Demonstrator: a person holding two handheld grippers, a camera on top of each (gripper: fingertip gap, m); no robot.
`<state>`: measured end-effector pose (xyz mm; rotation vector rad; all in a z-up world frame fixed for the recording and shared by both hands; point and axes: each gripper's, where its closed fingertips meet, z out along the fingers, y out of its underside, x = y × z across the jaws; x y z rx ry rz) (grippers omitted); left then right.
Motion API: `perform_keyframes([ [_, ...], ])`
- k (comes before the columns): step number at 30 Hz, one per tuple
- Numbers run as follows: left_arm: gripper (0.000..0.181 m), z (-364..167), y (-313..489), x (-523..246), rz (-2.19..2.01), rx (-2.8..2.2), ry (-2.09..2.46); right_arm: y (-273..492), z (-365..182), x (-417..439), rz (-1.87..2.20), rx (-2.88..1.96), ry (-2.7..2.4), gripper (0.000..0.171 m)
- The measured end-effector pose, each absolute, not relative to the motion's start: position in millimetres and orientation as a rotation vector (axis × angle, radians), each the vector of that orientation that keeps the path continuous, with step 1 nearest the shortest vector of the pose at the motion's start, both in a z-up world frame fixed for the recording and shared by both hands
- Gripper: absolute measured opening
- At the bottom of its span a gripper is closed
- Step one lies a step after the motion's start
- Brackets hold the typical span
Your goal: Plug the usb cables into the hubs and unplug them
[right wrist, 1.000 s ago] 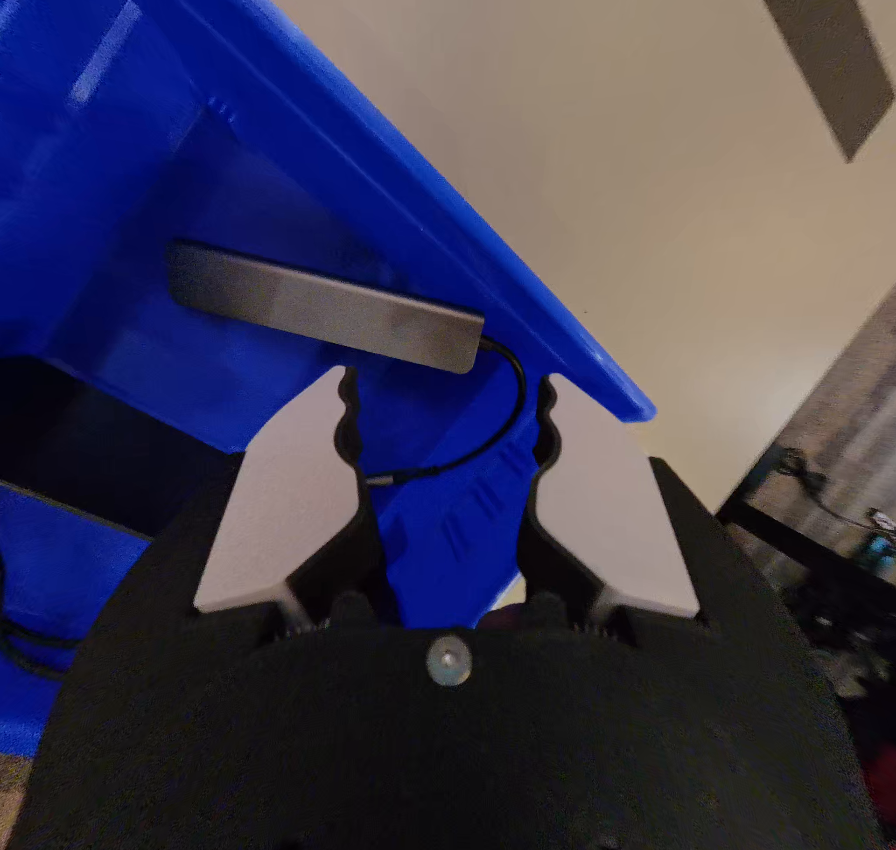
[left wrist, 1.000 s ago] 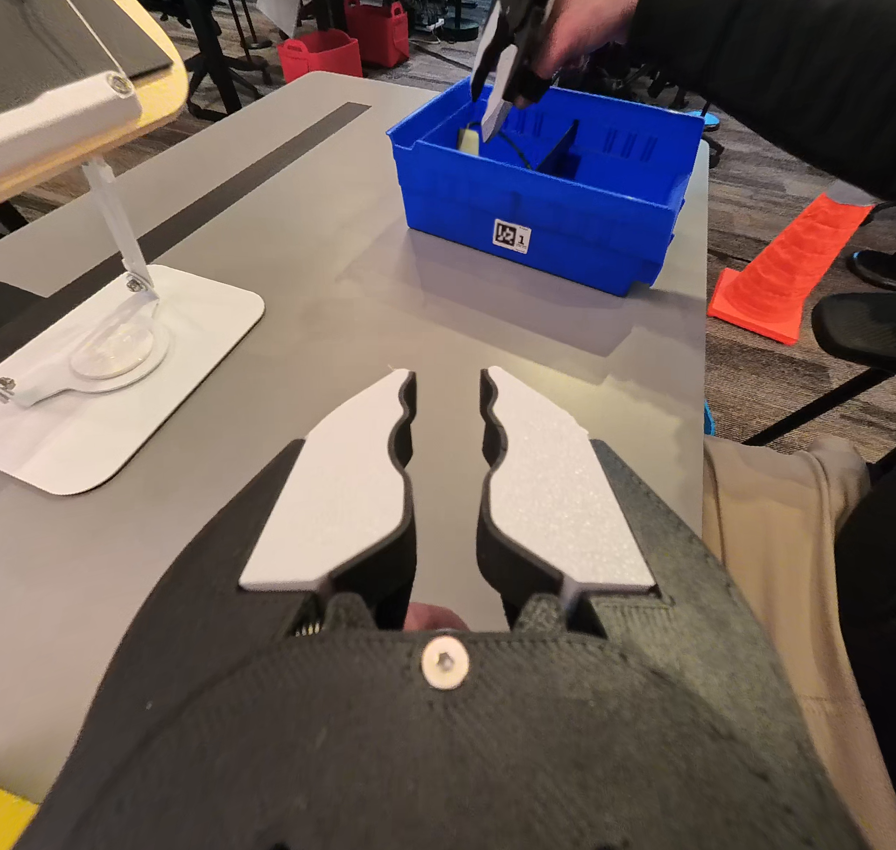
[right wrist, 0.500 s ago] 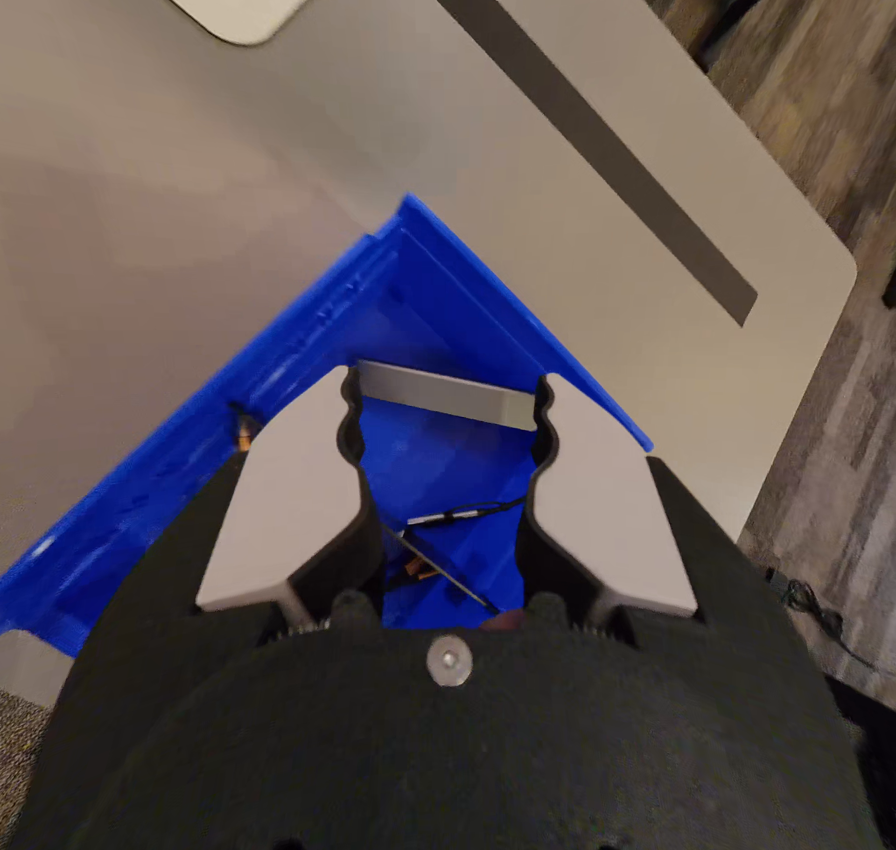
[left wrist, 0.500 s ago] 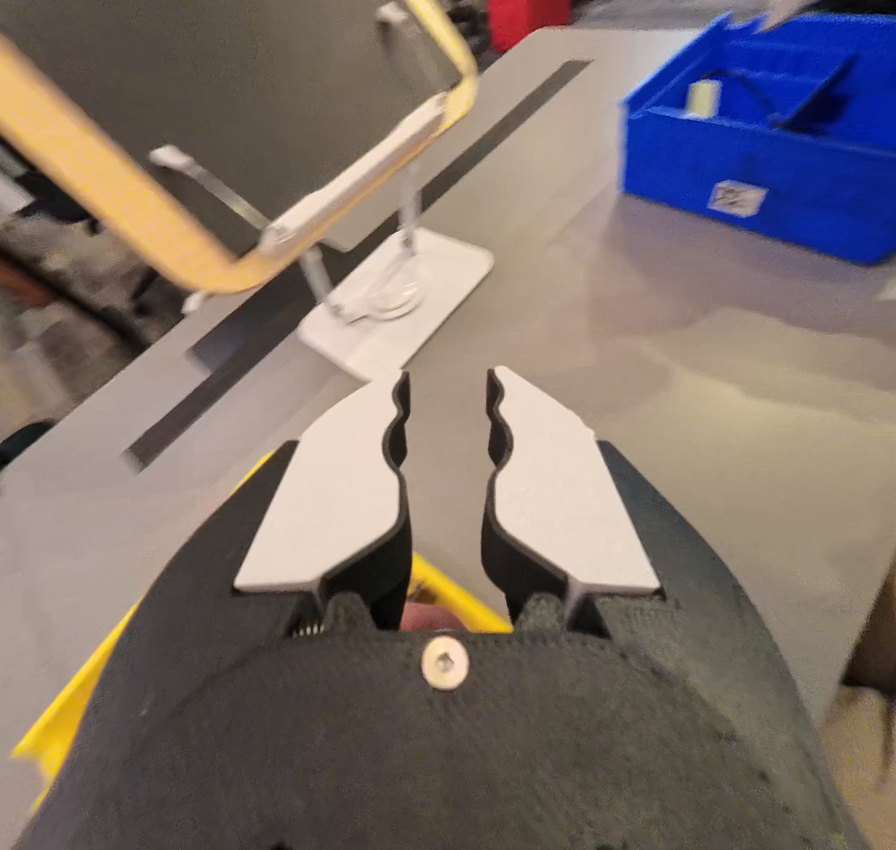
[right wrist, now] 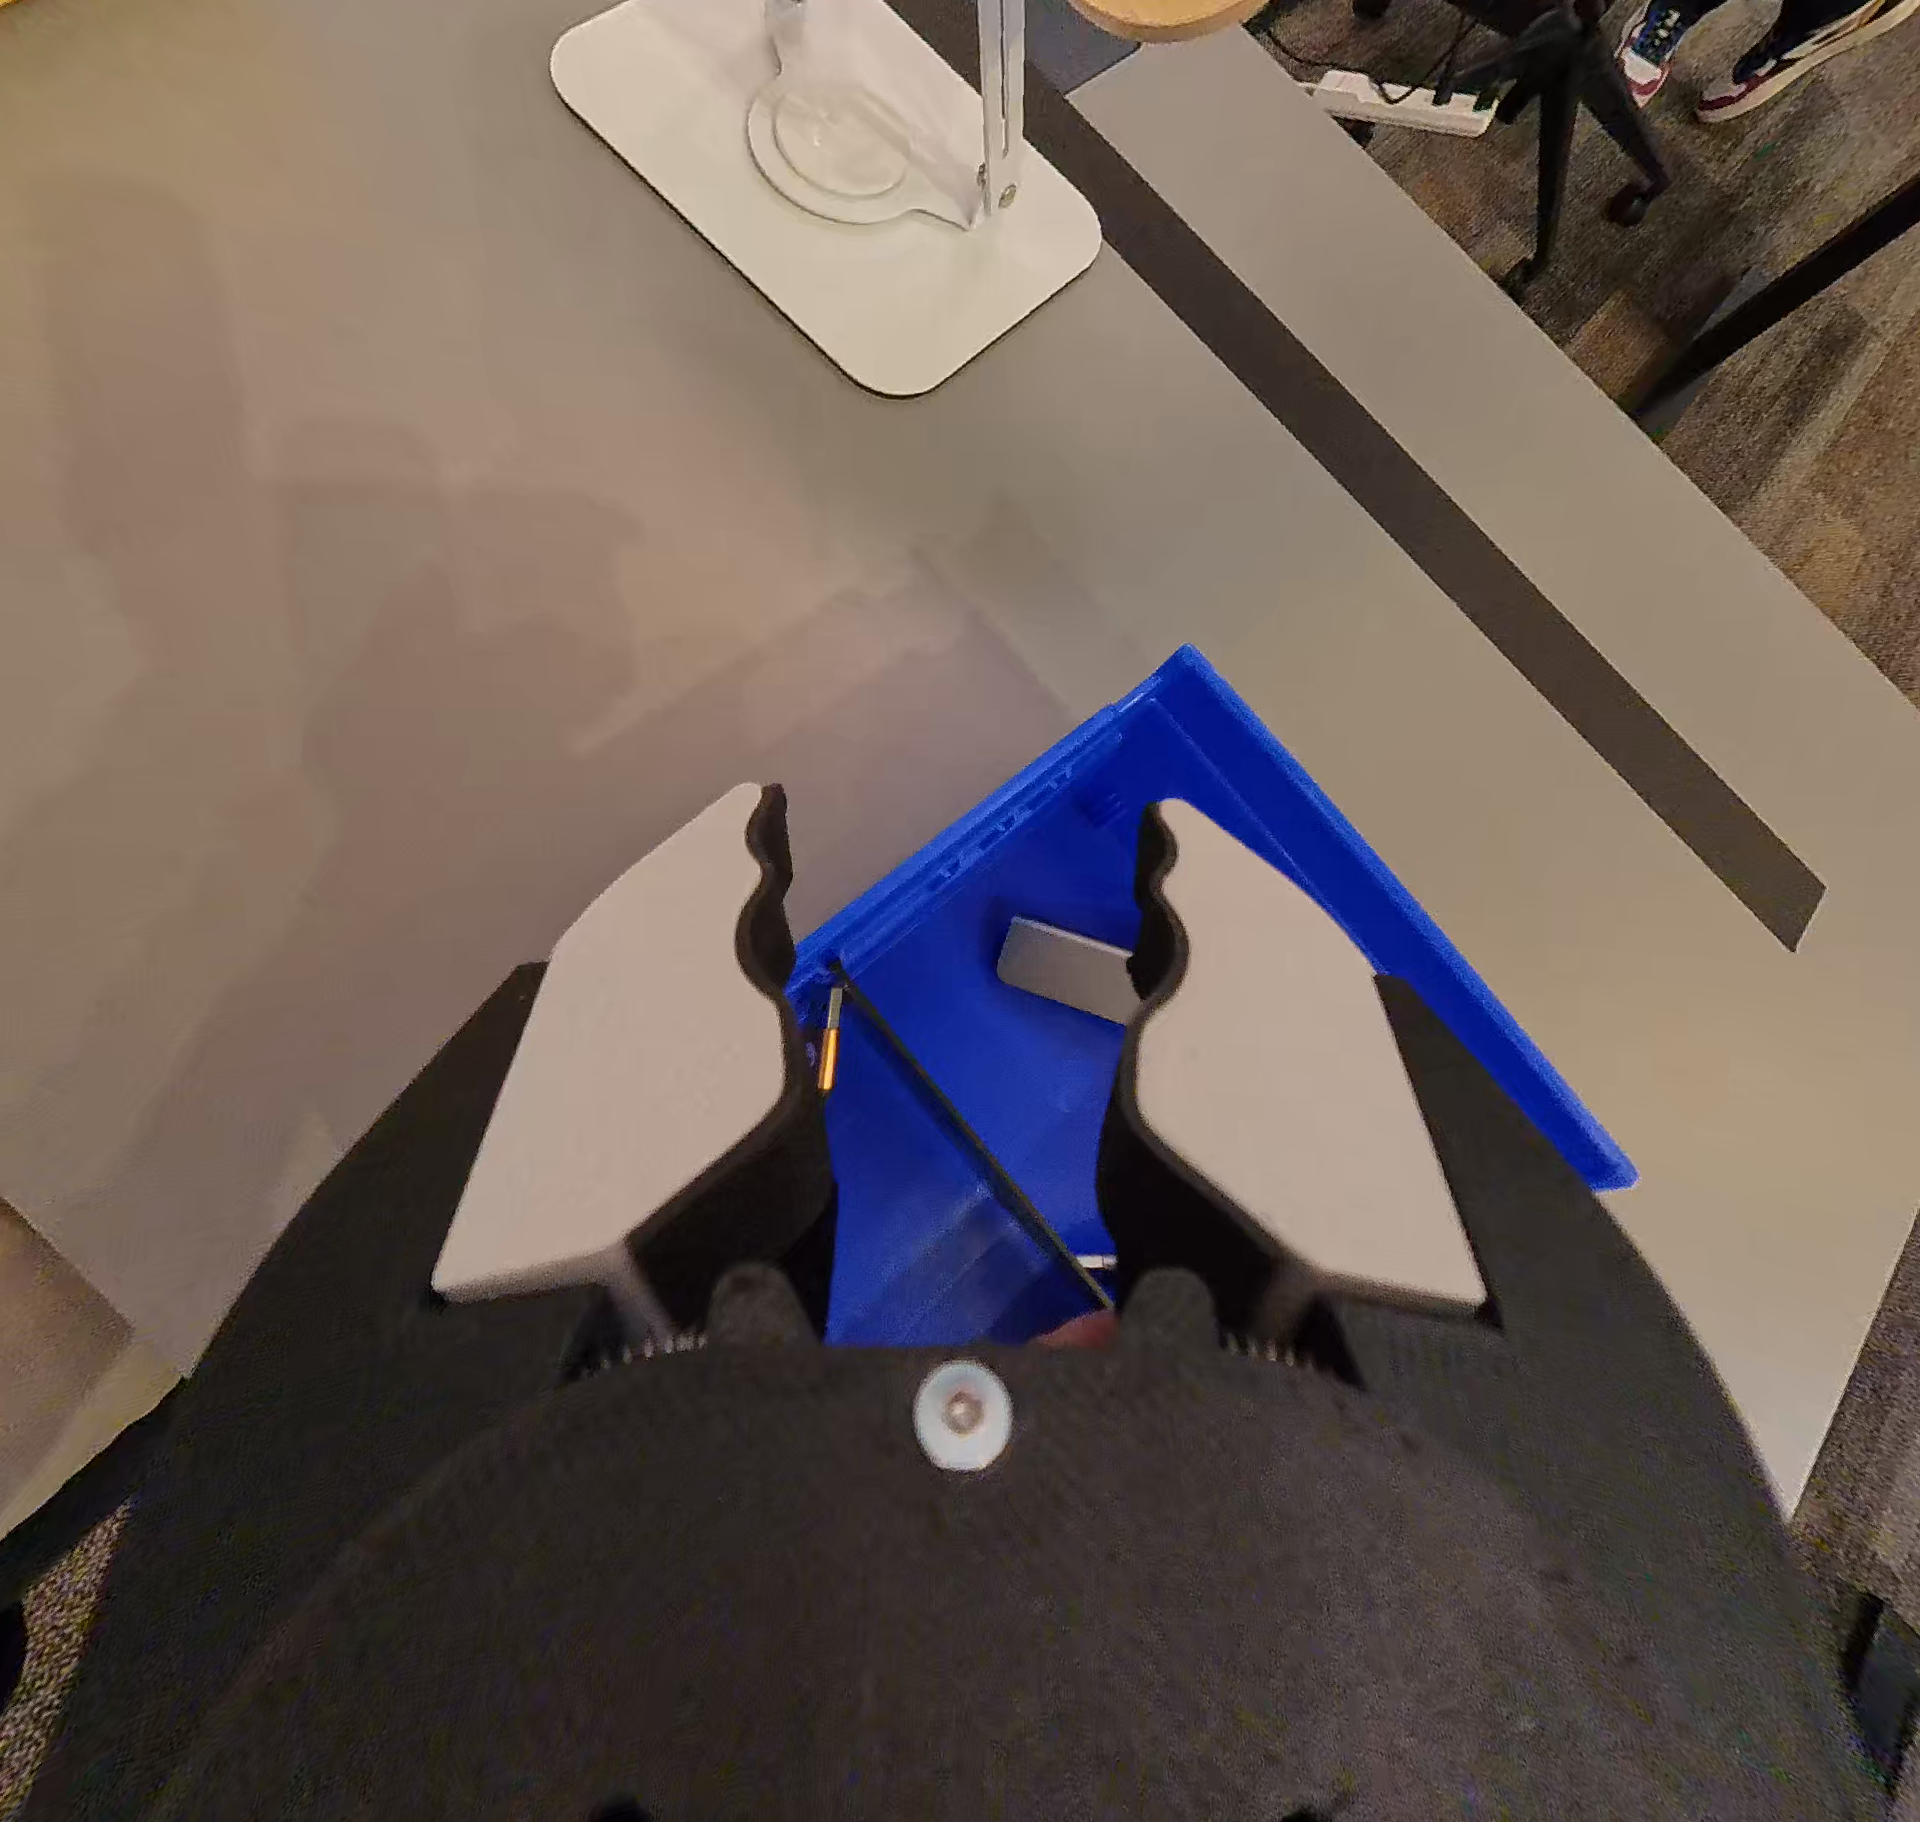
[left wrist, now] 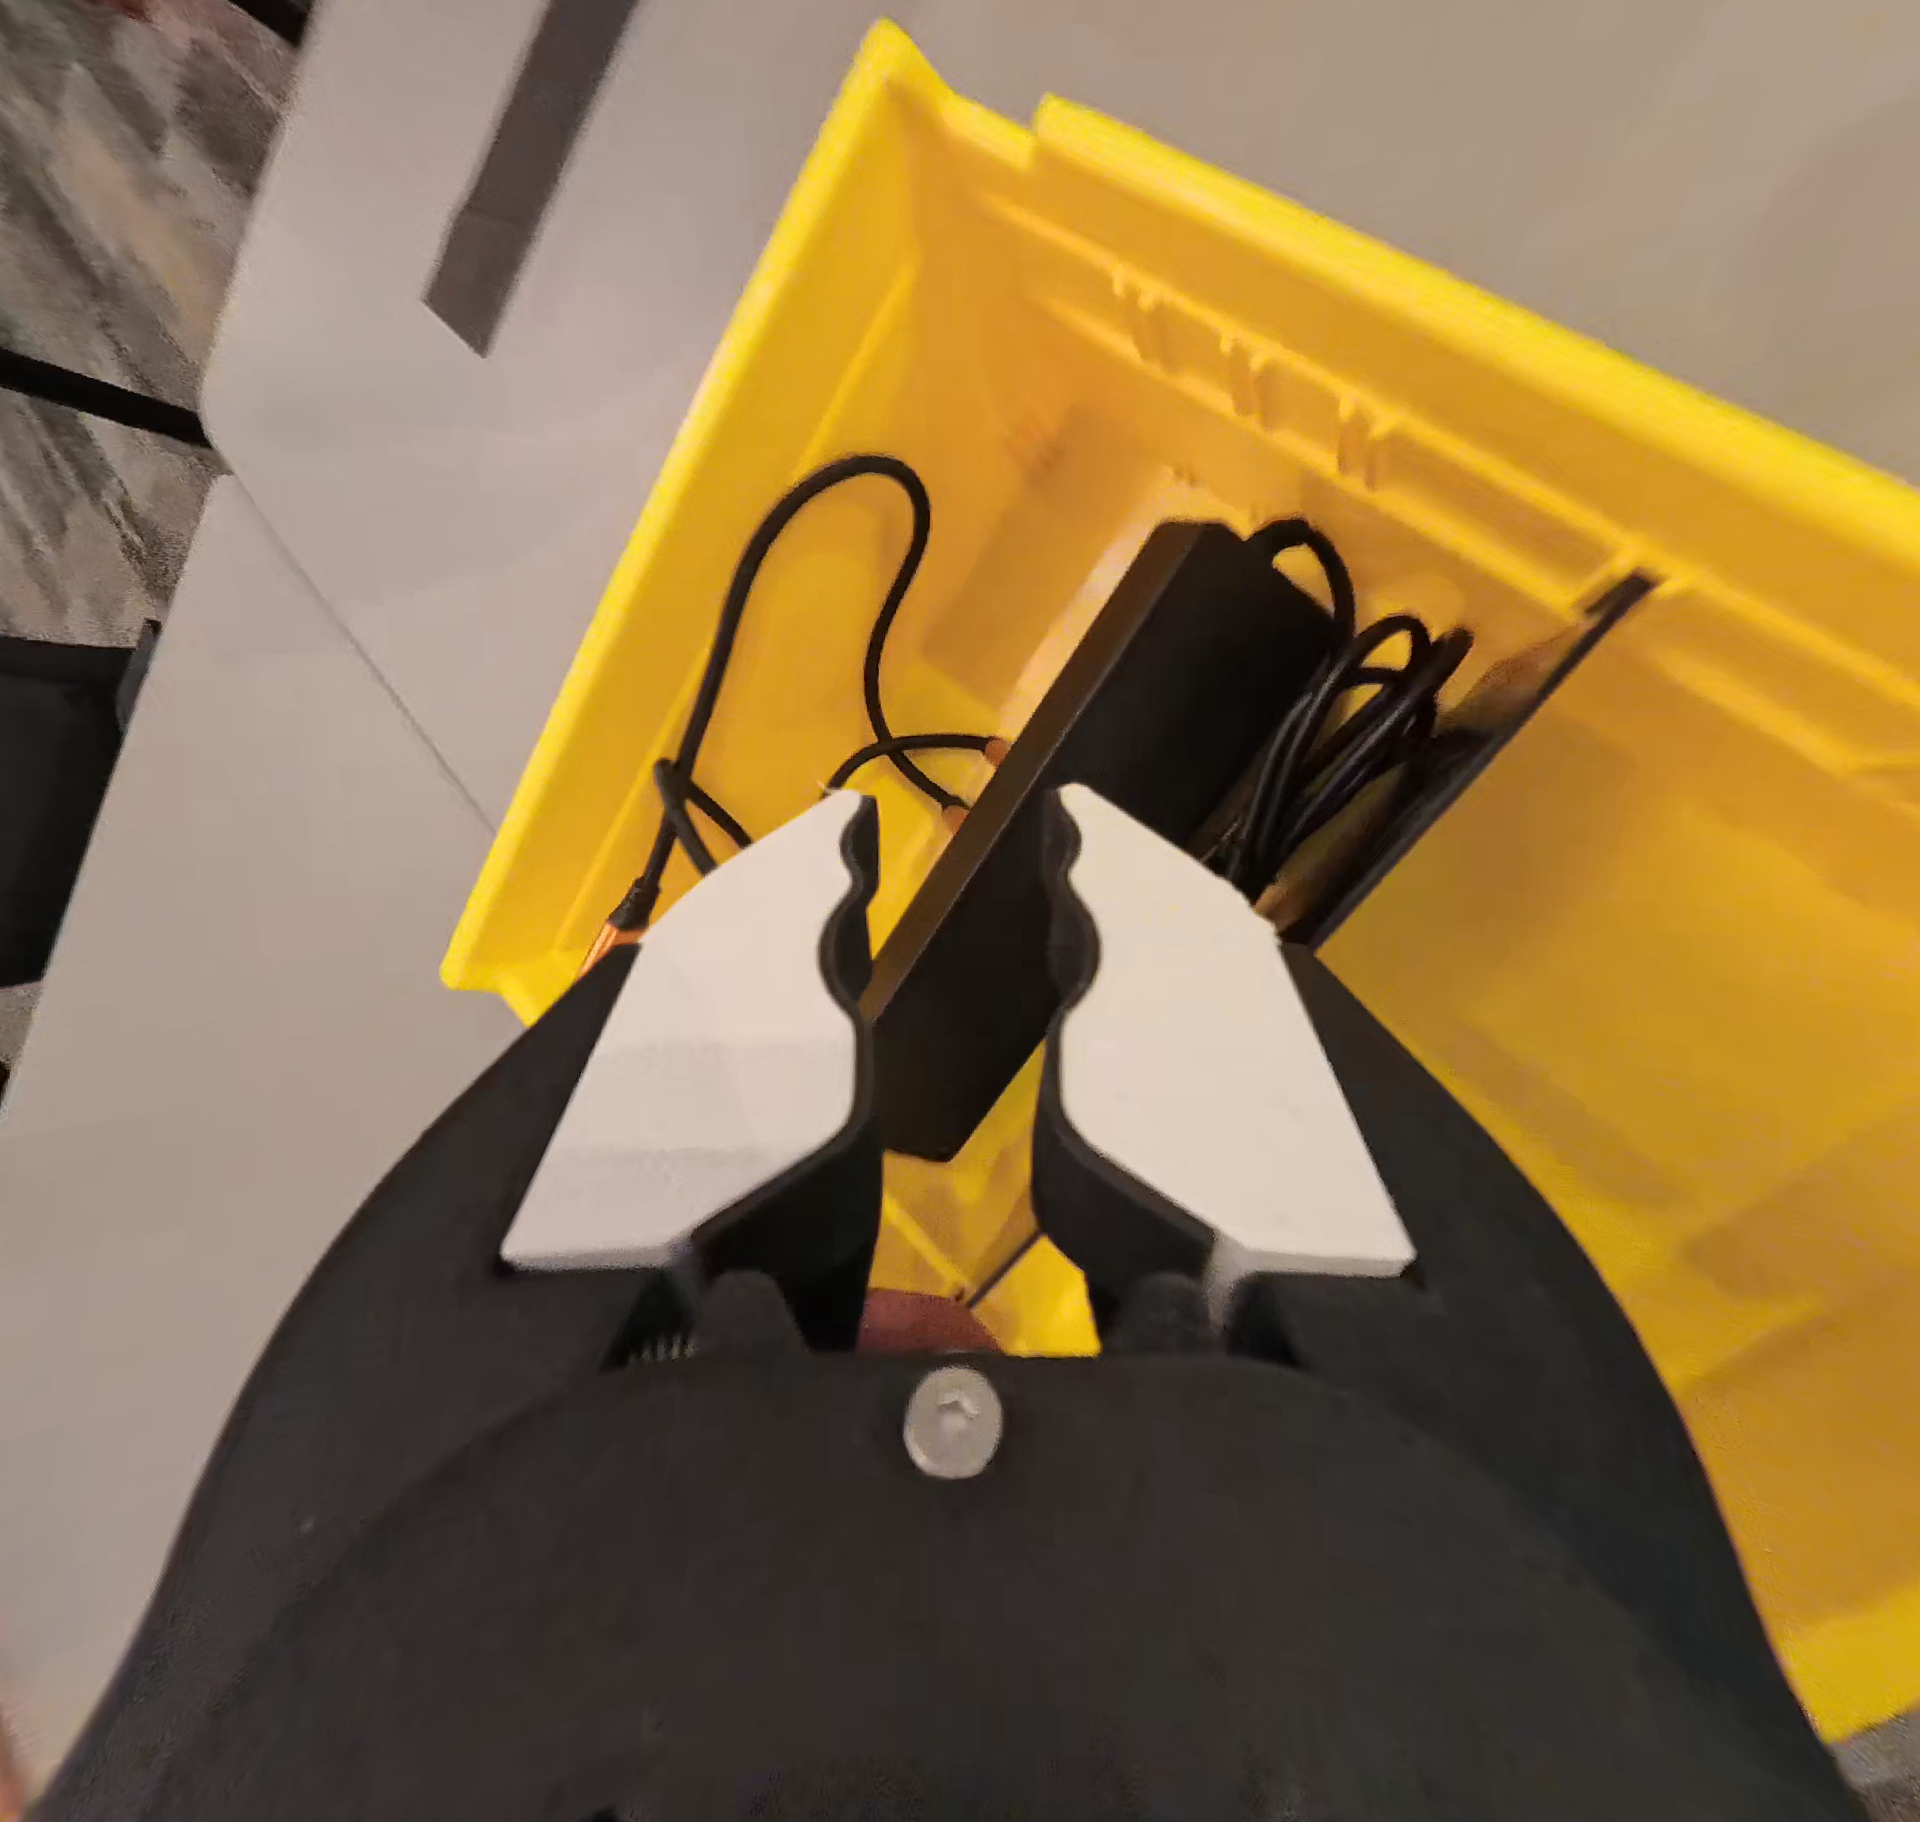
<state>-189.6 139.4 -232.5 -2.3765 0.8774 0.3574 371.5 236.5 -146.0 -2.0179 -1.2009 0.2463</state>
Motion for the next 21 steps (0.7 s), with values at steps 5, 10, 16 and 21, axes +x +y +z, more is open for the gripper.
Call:
perform_keyframes([
  [5, 0.030, -268.5, 142.3, -195.0, 0.279, -2.543, 1.108, 226.5, -144.2, 369.8, 0.261, -2.005, -1.212, 0.063],
  [10, 0.037, -289.5, 138.1, -191.3, 0.084, -2.683, 1.239, 219.6, -144.5, 365.0, 0.297, -1.993, -1.210, 0.063],
  [16, 0.047, -293.6, 137.2, -197.3, 0.060, -2.742, 1.314, 216.1, -148.0, 362.4, 0.316, -1.995, -1.209, 0.063],
  [21, 0.050, -303.7, 131.2, -194.1, 0.042, -2.780, 1.416, 215.0, -146.2, 360.4, 0.323, -1.987, -1.206, 0.063],
])
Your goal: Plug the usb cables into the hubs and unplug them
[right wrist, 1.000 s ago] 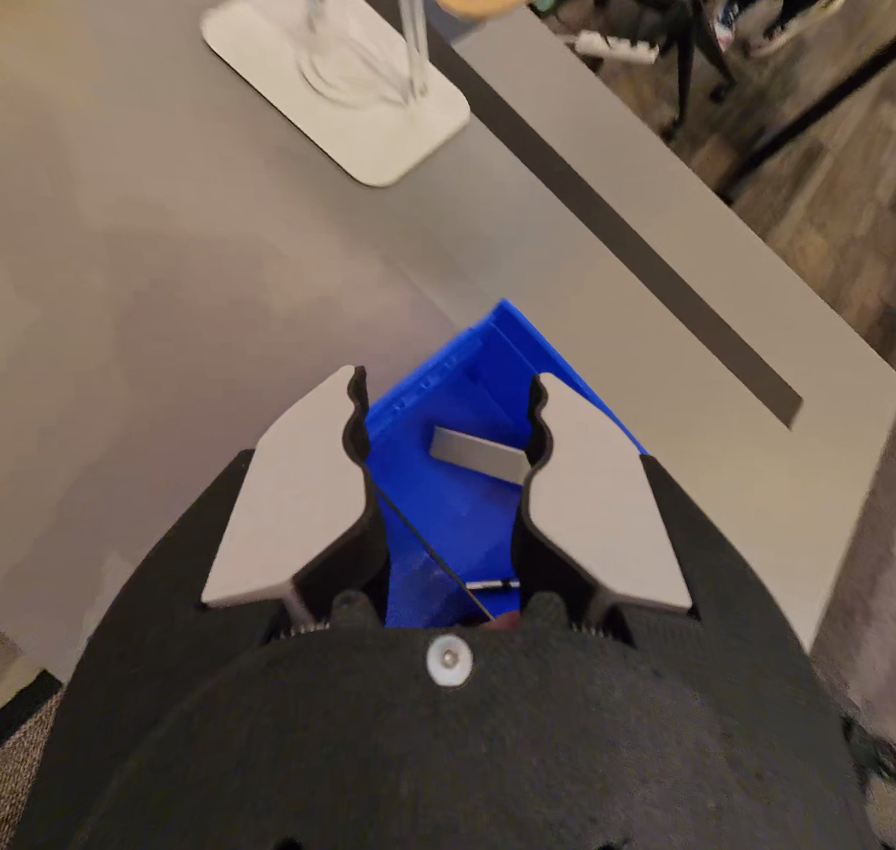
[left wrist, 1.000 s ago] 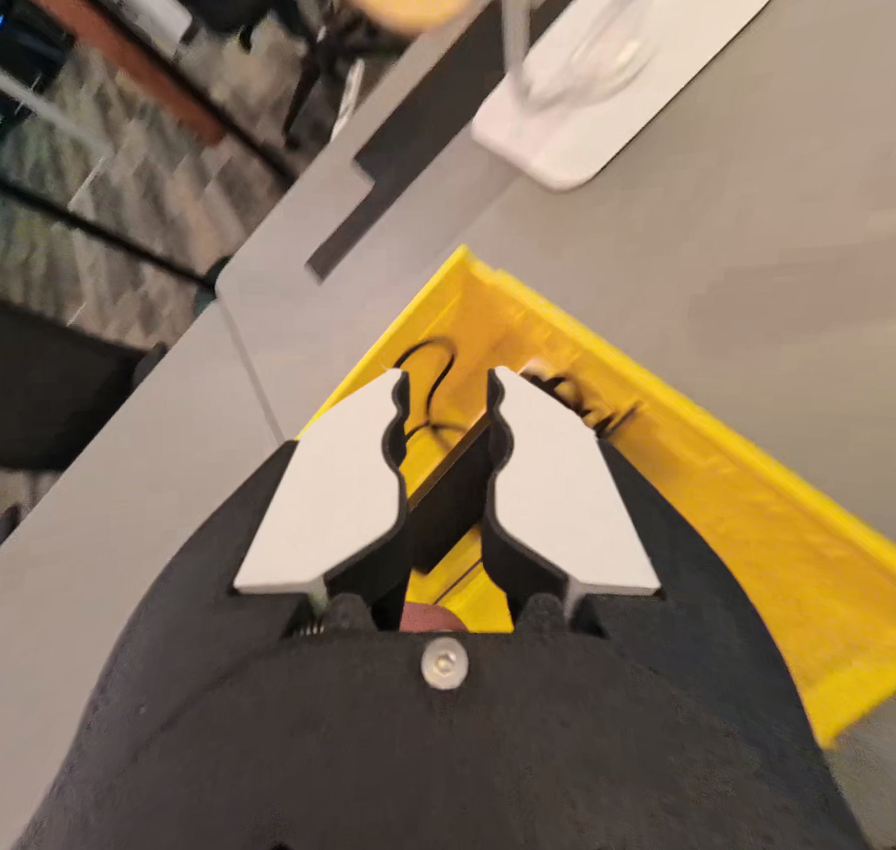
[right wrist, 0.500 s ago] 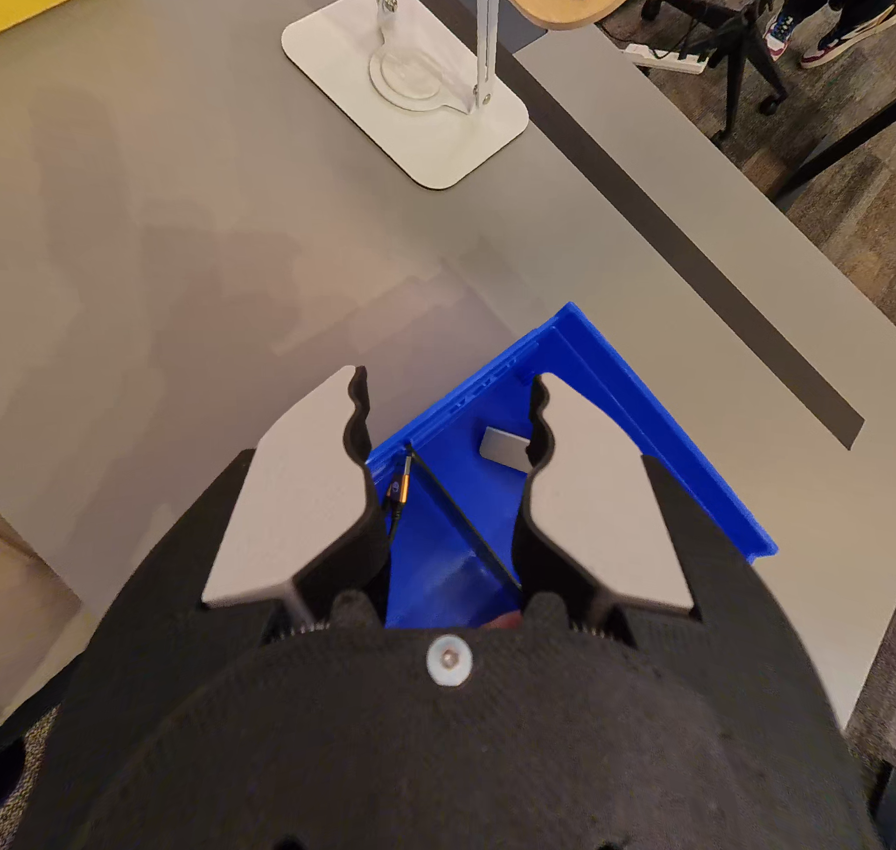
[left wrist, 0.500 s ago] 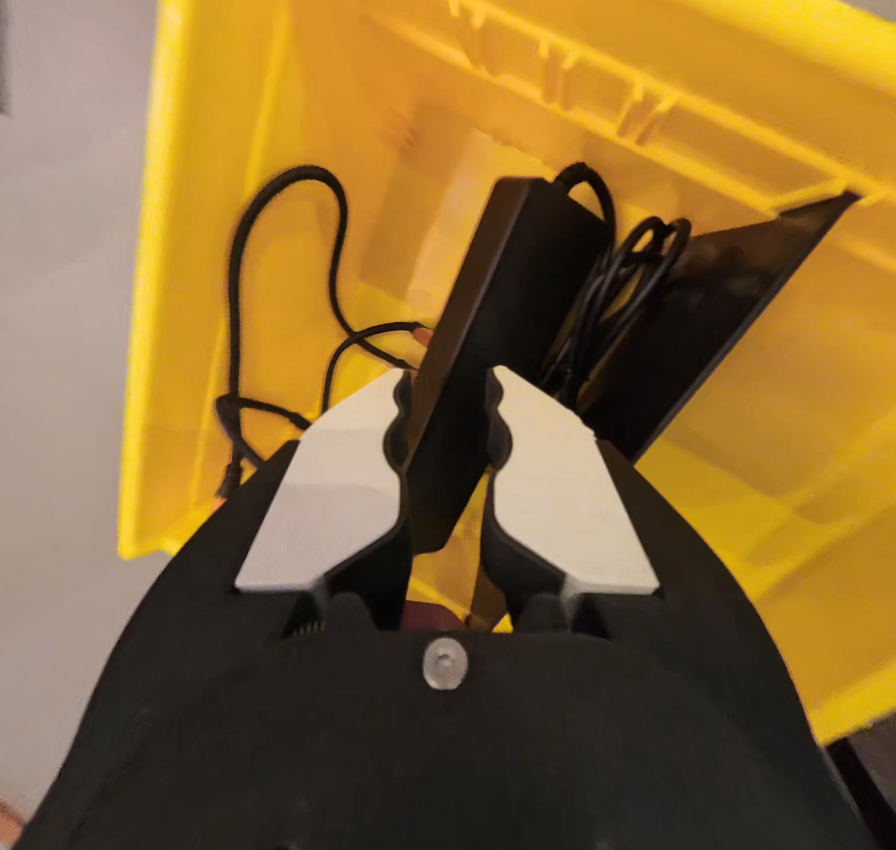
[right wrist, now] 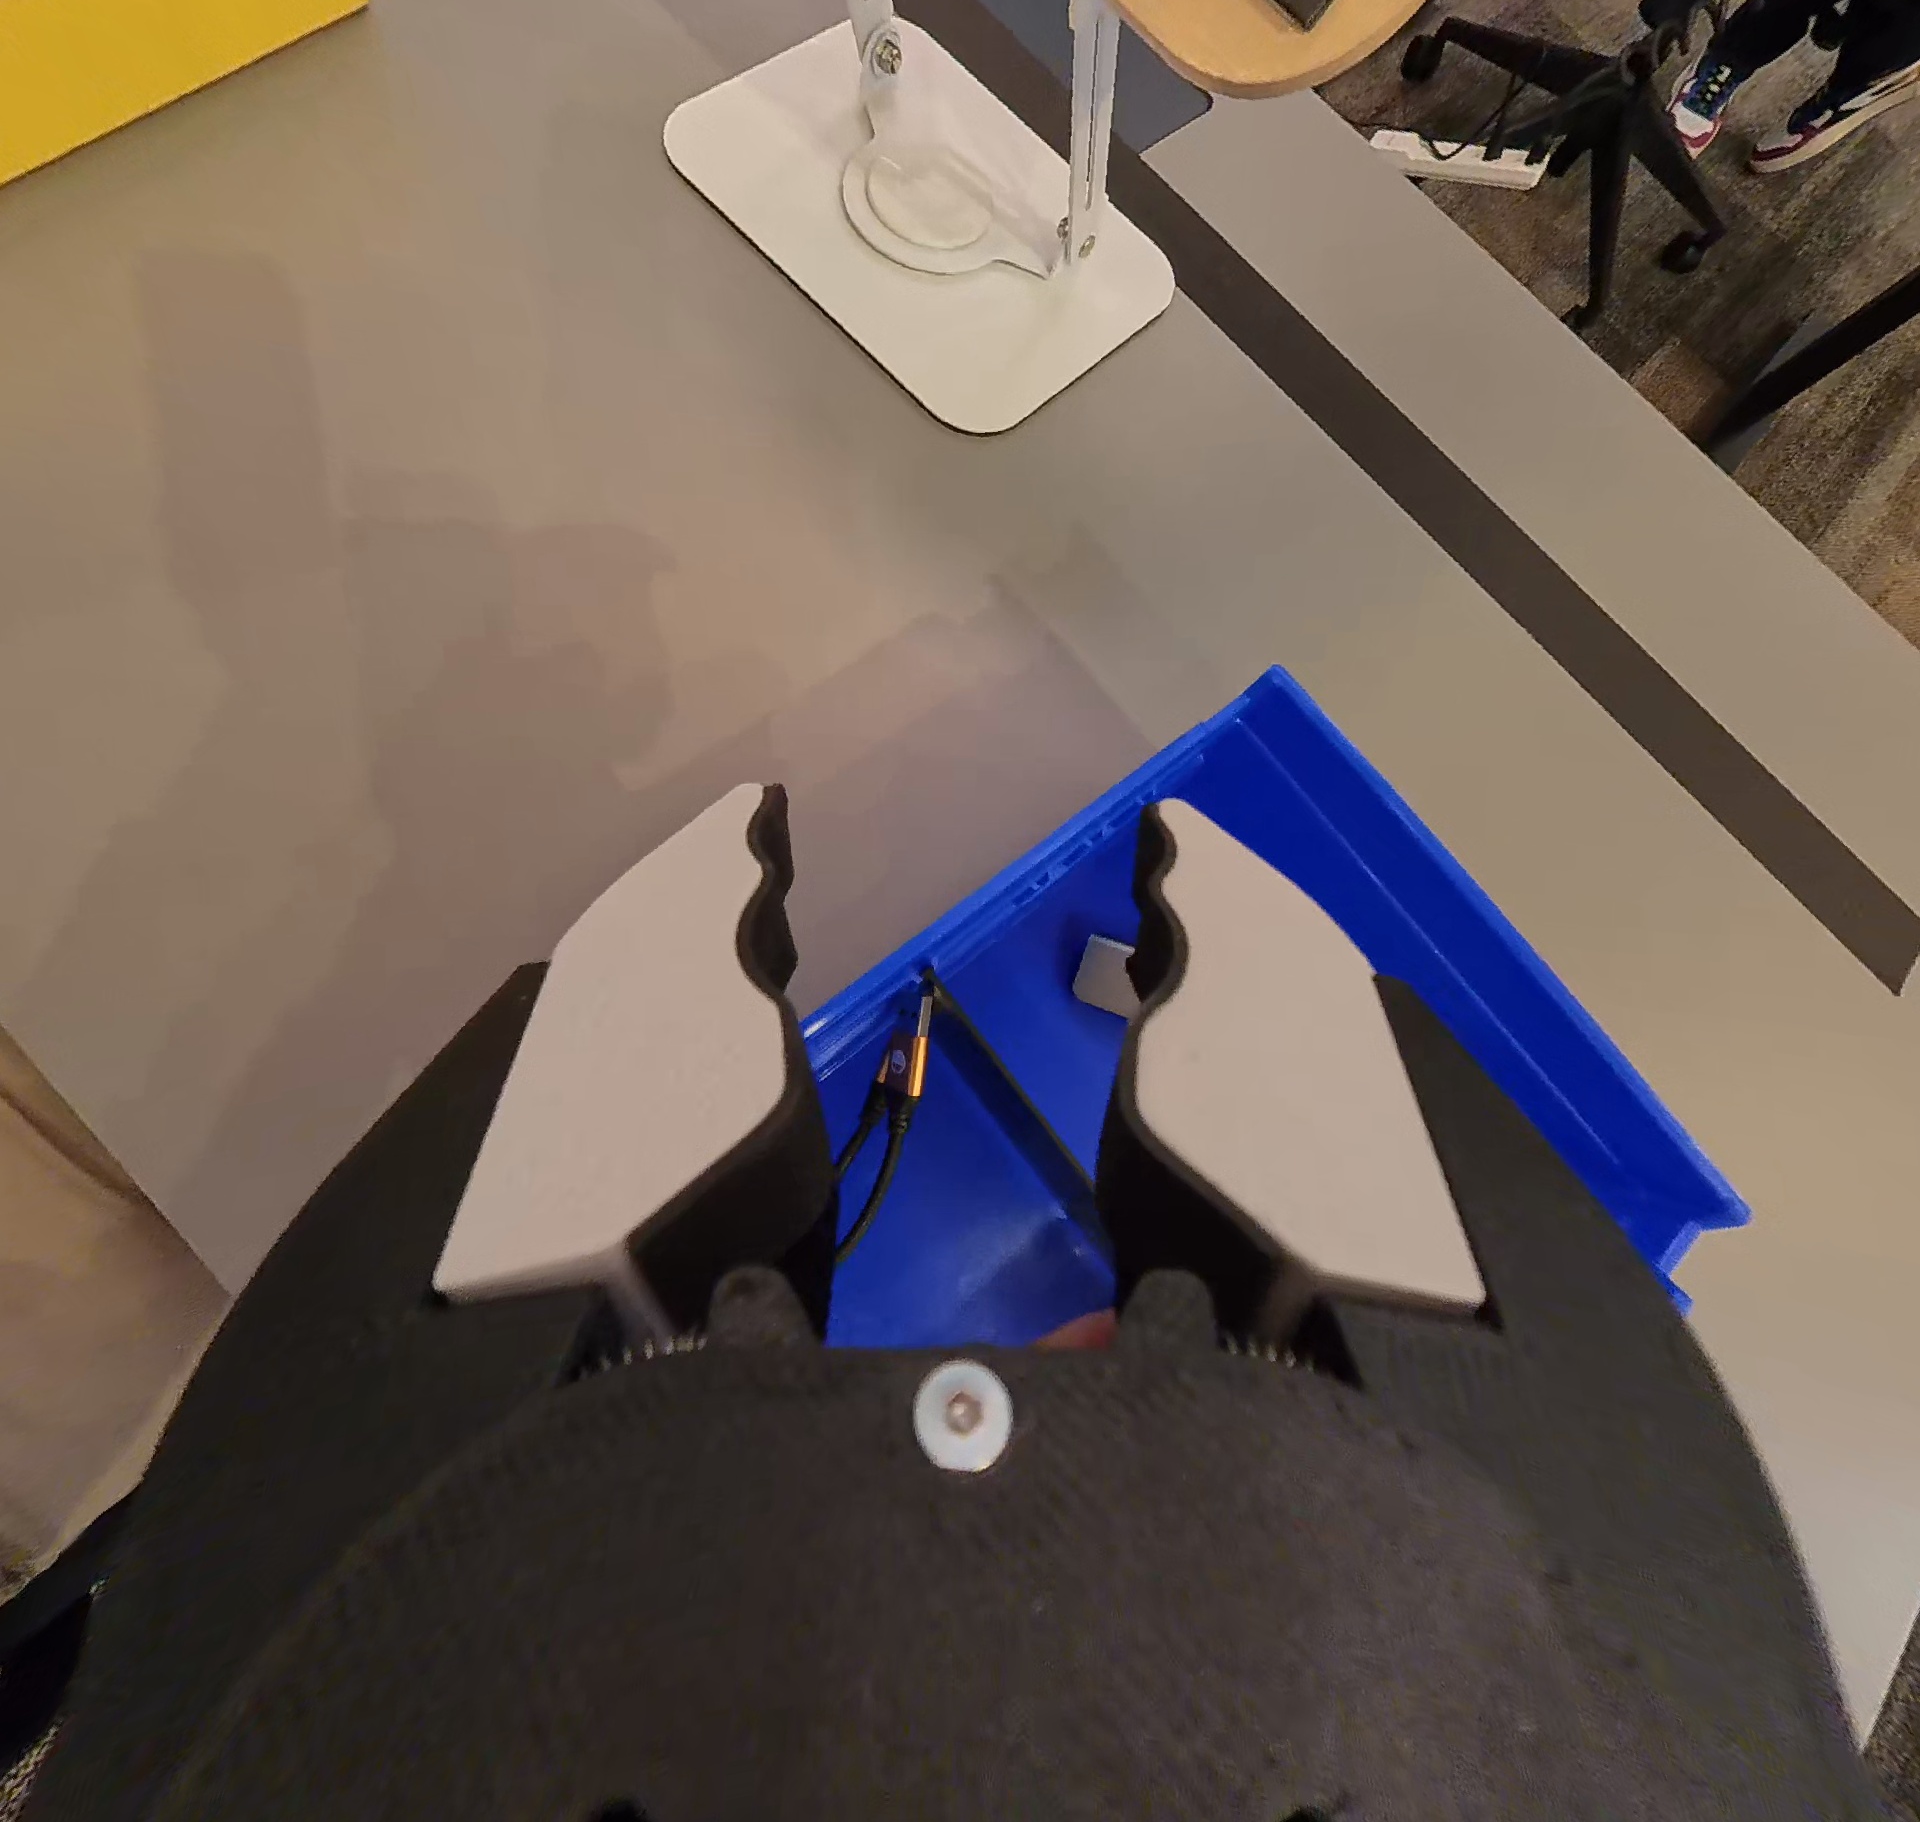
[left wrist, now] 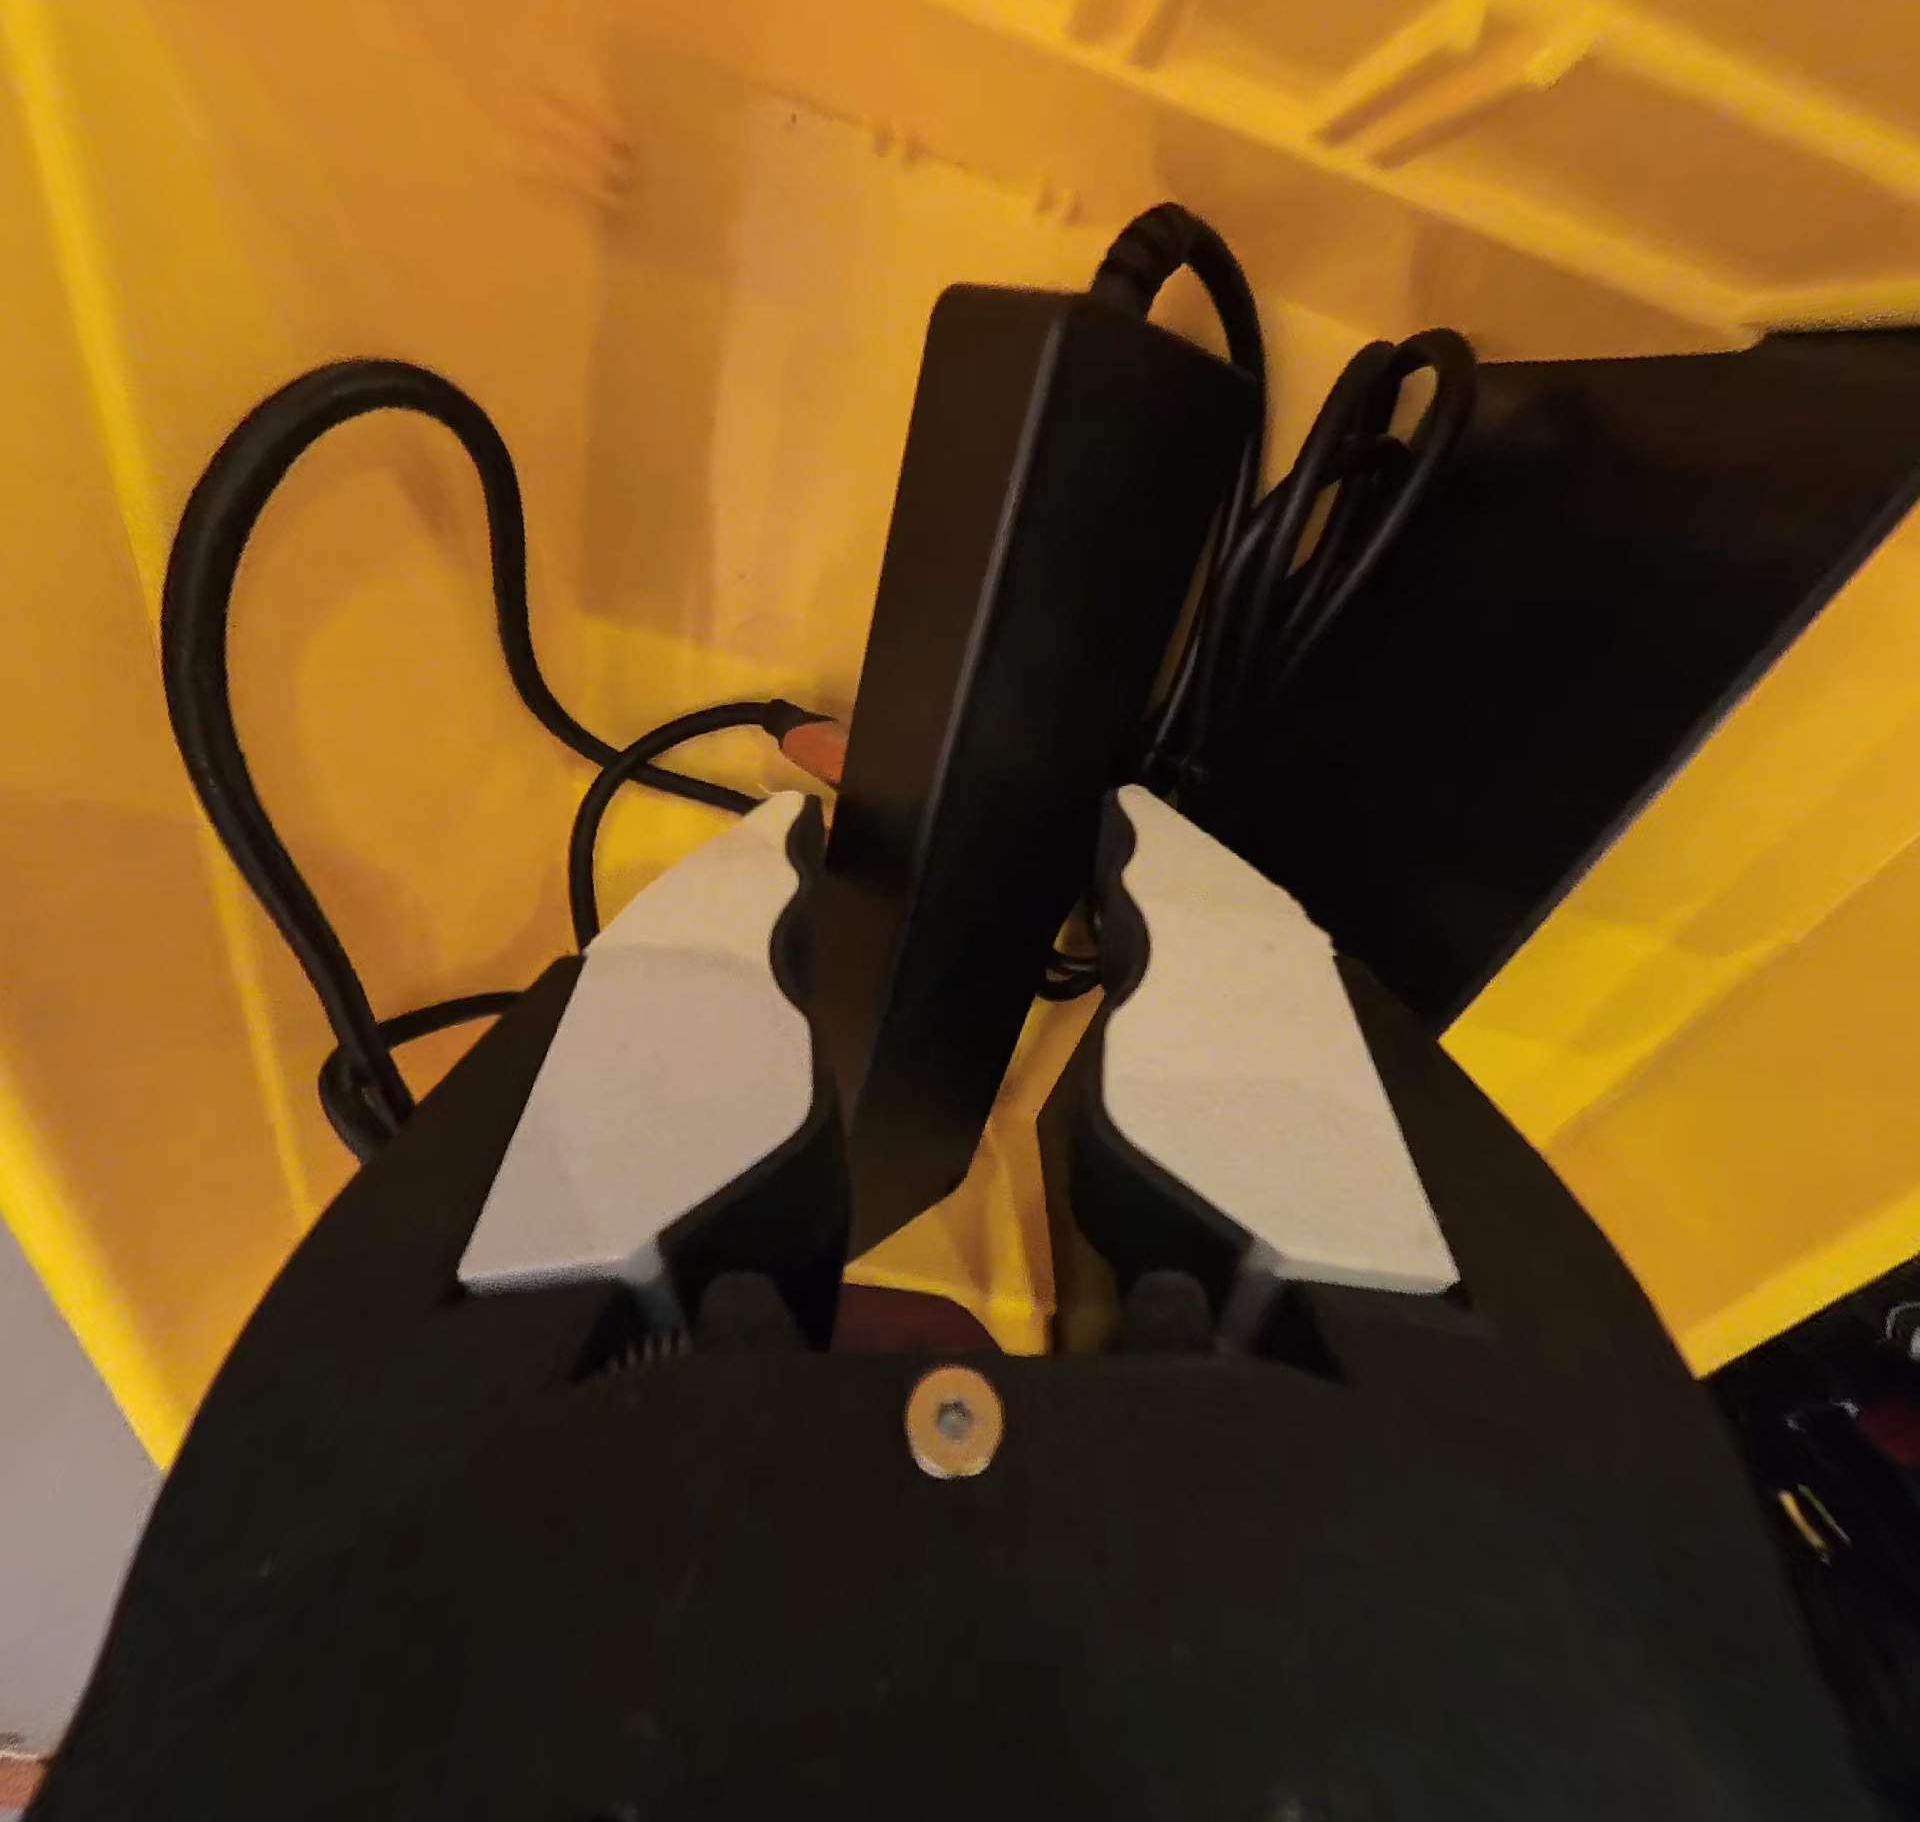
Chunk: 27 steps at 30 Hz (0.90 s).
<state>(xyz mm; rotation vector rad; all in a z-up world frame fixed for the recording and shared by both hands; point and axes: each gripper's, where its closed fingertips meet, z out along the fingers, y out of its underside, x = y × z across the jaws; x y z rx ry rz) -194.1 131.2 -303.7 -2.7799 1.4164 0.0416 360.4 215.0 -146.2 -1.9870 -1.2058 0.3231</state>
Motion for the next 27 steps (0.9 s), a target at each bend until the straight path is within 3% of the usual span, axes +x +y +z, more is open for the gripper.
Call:
perform_keyframes([
  [10, 0.034, -284.6, 139.1, -197.5, 0.224, -2.603, 1.417, 210.0, -147.8, 357.0, 0.334, -1.979, -1.213, 0.063],
  [14, 0.037, -275.7, 147.9, -201.1, 0.404, -2.487, 1.391, 209.2, -145.2, 354.0, 0.338, -1.968, -1.212, 0.063],
  [19, 0.056, -278.1, 143.2, -204.5, 0.453, -2.473, 1.429, 206.5, -145.7, 352.1, 0.339, -1.966, -1.220, 0.063],
  [25, 0.053, -288.1, 147.2, -190.6, 0.340, -2.432, 1.539, 205.4, -145.5, 349.3, 0.349, -1.963, -1.218, 0.063],
  [27, 0.045, -286.1, 151.8, -178.7, 0.276, -2.420, 1.542, 205.2, -145.9, 349.5, 0.348, -1.964, -1.218, 0.063],
])
